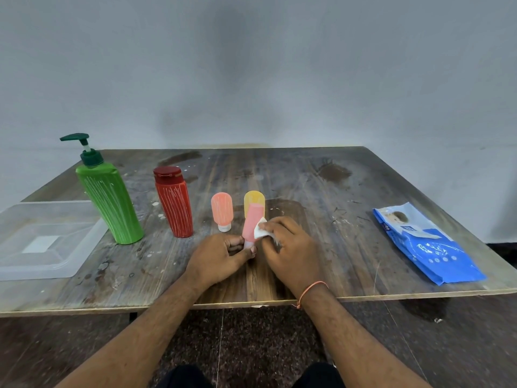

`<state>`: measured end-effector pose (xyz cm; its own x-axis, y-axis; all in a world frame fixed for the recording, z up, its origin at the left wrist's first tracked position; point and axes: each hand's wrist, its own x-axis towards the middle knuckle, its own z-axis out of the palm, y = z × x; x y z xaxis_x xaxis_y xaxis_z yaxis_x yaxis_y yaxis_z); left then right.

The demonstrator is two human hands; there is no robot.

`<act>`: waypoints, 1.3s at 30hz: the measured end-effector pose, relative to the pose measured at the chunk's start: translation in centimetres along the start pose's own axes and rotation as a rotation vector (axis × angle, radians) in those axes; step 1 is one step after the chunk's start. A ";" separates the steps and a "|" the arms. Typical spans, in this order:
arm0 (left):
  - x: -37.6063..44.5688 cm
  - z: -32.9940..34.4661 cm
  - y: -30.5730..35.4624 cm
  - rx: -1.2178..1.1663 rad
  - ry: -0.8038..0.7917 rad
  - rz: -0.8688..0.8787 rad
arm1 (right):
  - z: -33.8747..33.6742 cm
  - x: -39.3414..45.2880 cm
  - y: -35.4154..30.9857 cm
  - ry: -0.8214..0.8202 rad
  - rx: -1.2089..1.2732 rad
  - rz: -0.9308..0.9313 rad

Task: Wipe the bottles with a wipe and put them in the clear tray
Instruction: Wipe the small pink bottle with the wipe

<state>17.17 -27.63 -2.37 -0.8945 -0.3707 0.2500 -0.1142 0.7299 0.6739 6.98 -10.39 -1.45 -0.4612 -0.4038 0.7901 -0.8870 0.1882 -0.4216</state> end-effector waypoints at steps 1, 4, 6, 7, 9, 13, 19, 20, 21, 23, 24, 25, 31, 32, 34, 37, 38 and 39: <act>0.0 0.0 0.0 -0.004 -0.001 -0.003 | 0.1 0.0 0.0 0.006 0.000 0.010; 0.0 0.1 -0.2 -0.007 -0.008 -0.007 | 0.3 0.0 0.4 0.039 -0.006 0.049; -0.1 0.1 -0.1 0.004 -0.011 -0.001 | 0.2 0.1 0.5 0.057 -0.005 0.048; -0.1 0.1 -0.1 0.006 -0.010 -0.001 | 0.1 0.1 0.4 0.055 -0.003 0.037; -0.1 0.1 0.0 0.008 -0.005 -0.006 | 0.0 0.0 0.3 0.025 -0.006 0.002; 0.0 -0.1 0.1 -0.010 -0.008 -0.009 | 0.3 -0.2 0.2 -0.021 -0.010 -0.051; -0.2 -0.1 0.5 0.004 -0.002 -0.018 | 0.2 -0.1 0.3 0.001 -0.006 -0.003; -0.3 -0.1 0.5 0.013 0.001 -0.021 | 0.0 -0.1 0.3 0.005 -0.004 0.006; -0.3 -0.1 0.5 0.022 0.003 -0.022 | -0.1 0.0 0.3 0.001 -0.003 0.006; -0.3 -0.2 0.7 0.027 0.004 -0.027 | -0.1 0.0 0.3 -0.021 -0.004 -0.012; -0.3 -0.2 0.7 0.025 -0.001 -0.028 | 0.0 -0.1 0.4 -0.035 -0.001 -0.025; -0.3 -0.3 0.7 0.024 -0.009 -0.027 | 0.1 -0.1 0.4 -0.050 0.003 -0.038; -0.4 -0.7 1.0 -0.082 -0.035 -0.061 | 0.0 -0.1 0.2 0.034 0.093 0.003; -0.4 -0.7 0.9 -0.106 -0.018 -0.080 | -0.2 0.0 0.2 0.056 0.111 0.046; -0.6 -0.8 0.8 -0.164 0.016 -0.109 | -0.3 0.1 0.5 0.083 0.166 0.150; -1.0 -0.8 0.6 -0.262 0.049 -0.115 | -0.2 0.4 1.0 0.073 0.249 0.308; -1.0 -0.8 0.6 -0.260 0.044 -0.127 | -0.2 0.4 1.2 0.064 0.271 0.344; -1.0 -0.8 0.7 -0.232 0.040 -0.134 | -0.1 0.5 1.3 0.060 0.287 0.365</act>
<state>18.31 -27.23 -1.65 -0.8598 -0.4808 0.1721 -0.1237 0.5231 0.8432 5.65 -10.21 -1.55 -0.7501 -0.3030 0.5878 -0.6284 0.0495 -0.7763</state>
